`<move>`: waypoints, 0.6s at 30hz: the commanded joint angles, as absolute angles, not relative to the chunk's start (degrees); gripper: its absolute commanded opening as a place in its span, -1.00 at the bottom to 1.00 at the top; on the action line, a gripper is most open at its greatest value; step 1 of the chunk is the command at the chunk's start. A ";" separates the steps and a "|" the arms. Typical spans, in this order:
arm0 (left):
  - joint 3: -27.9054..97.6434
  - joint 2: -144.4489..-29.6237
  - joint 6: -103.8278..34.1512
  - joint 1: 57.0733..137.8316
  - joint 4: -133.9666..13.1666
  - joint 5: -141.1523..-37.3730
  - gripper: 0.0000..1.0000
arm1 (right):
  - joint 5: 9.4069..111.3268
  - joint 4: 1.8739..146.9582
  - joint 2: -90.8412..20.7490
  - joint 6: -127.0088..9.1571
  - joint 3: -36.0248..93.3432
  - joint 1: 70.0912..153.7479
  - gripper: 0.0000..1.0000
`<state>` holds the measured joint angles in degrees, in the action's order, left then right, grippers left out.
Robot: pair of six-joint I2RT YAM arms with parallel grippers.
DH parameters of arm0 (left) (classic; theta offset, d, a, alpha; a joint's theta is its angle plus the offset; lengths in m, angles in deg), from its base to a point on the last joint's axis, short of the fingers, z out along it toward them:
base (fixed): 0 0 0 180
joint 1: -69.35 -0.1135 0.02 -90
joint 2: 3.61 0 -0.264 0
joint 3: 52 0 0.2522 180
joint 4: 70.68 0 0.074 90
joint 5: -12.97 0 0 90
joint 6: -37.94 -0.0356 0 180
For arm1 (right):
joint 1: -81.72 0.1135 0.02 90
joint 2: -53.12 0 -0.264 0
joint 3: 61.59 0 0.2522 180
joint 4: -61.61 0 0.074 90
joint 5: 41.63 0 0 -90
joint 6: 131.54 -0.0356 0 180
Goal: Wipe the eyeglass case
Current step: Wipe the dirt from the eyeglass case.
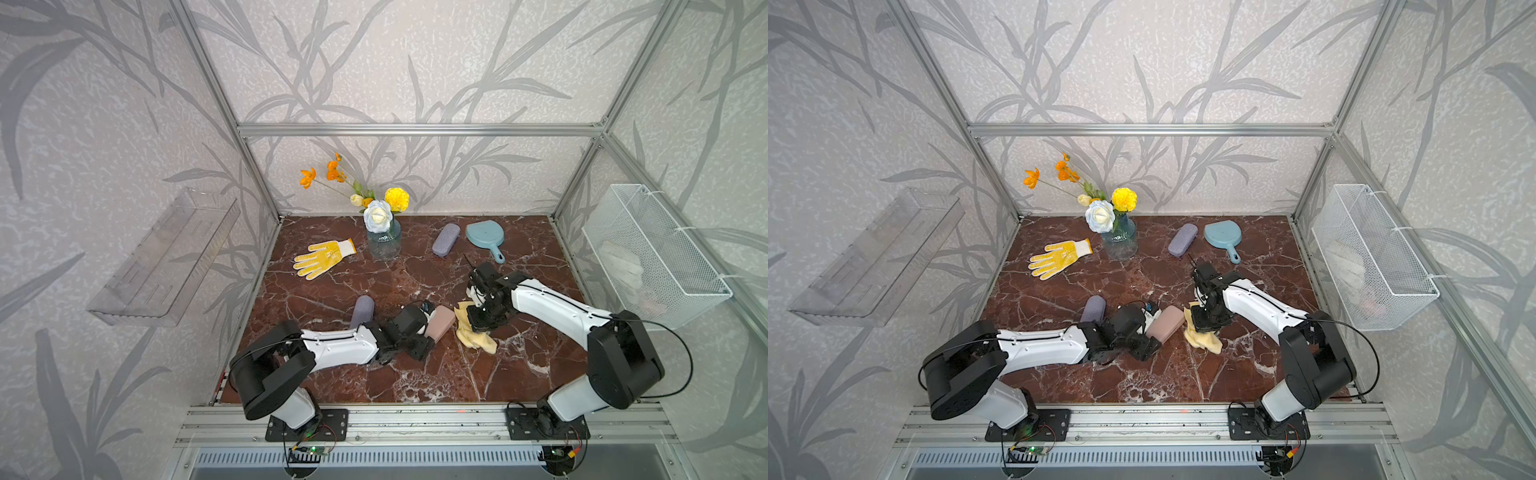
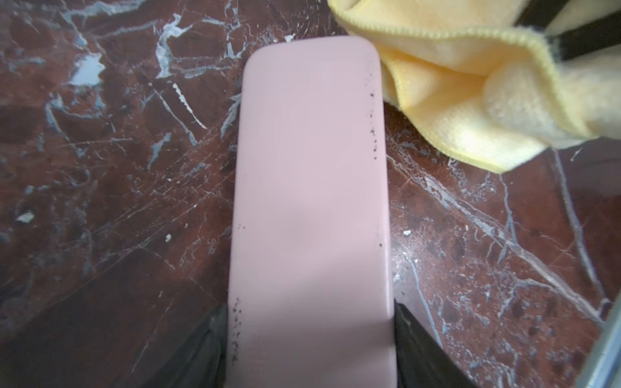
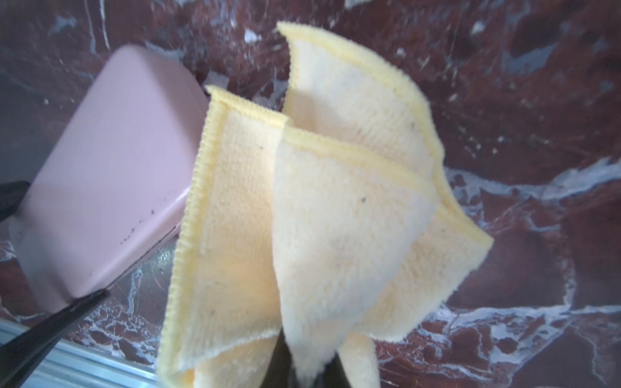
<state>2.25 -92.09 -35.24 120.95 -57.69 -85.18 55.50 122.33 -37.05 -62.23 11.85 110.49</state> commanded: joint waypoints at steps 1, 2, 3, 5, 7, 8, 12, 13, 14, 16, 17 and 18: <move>1.95 -93.56 -31.28 118.61 -52.05 -96.61 -0.91 | 50.00 119.15 -40.38 -65.85 15.28 112.83 -1.00; 1.78 -93.68 -30.76 117.79 -52.24 -98.34 -0.91 | 48.71 119.03 -40.65 -66.59 16.13 115.02 -1.00; 1.73 -93.82 -30.54 117.21 -52.33 -99.79 -0.91 | 48.00 118.49 -40.45 -67.29 16.53 117.57 -1.00; 1.59 -94.01 -30.22 116.36 -52.68 -101.62 -0.91 | 47.99 117.24 -39.71 -69.40 16.33 122.32 -1.00; 1.48 -94.10 -30.26 115.72 -53.08 -102.92 -0.91 | 49.76 116.78 -39.05 -71.78 16.40 127.05 -1.00; 1.26 -94.04 -30.27 115.43 -53.22 -103.39 -0.91 | 50.58 116.56 -38.76 -72.56 16.48 129.18 -1.00; -0.28 -92.85 -30.17 114.64 -55.32 -105.24 -0.91 | 56.01 115.43 -38.38 -75.53 17.53 135.59 -1.00; -0.77 -92.45 -30.18 114.50 -55.95 -105.70 -0.91 | 57.20 114.37 -38.29 -76.01 17.36 135.77 -1.00; -1.14 -92.09 -30.18 114.44 -56.32 -105.87 -0.91 | 56.94 113.76 -38.41 -76.21 17.43 135.58 -1.00; -1.53 -91.55 -30.27 114.44 -56.64 -106.32 -0.92 | 54.57 114.41 -39.34 -75.48 18.29 133.71 -1.00; -1.67 -91.42 -30.18 114.42 -56.74 -106.22 -0.92 | 54.22 114.49 -40.04 -74.74 18.57 132.30 -1.00; -1.99 -91.21 -30.09 114.37 -56.90 -106.39 -0.92 | 54.02 114.03 -40.74 -73.86 18.70 130.29 -1.00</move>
